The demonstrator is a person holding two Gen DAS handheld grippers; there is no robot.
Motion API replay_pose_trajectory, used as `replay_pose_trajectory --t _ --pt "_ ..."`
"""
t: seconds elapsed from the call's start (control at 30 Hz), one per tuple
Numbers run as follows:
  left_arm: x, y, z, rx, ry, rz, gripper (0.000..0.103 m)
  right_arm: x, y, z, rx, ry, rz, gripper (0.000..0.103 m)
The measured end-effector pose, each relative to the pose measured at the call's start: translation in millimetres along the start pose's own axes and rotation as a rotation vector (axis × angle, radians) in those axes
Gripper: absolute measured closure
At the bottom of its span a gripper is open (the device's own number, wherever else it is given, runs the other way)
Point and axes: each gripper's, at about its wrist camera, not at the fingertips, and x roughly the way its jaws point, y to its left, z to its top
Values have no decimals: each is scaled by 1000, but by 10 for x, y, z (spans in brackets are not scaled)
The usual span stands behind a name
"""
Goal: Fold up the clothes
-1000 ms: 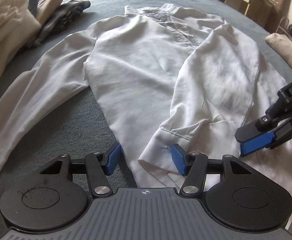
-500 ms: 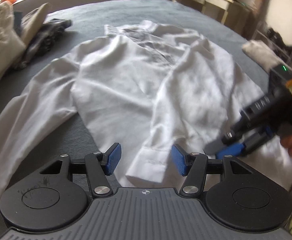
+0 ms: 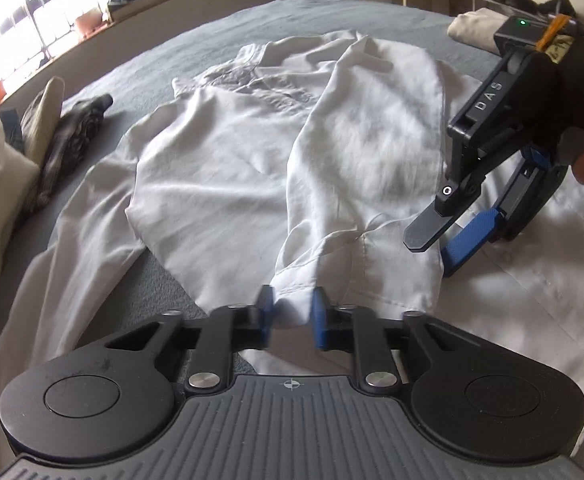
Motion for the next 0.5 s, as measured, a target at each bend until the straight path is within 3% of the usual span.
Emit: replay_pose_trajectory --t 0.1,0.17,0.33,0.43,0.5 --pt "-109 -65 40 61 -29 30 102 1 0 2 4 0 -1 62" --pt "-203 -110 79 109 -44 38 102 -3 0 1 5 0 0 62" --pt "-161 -273 29 249 27 13 99 -6 1 -3 16 -2 4 62" --pt "-17 -280 -65 237 95 -28 96 -8 -6 3 21 0 6 62" --pt "22 -196 -97 172 127 -68 83 -11 -13 3 24 0 10 62"
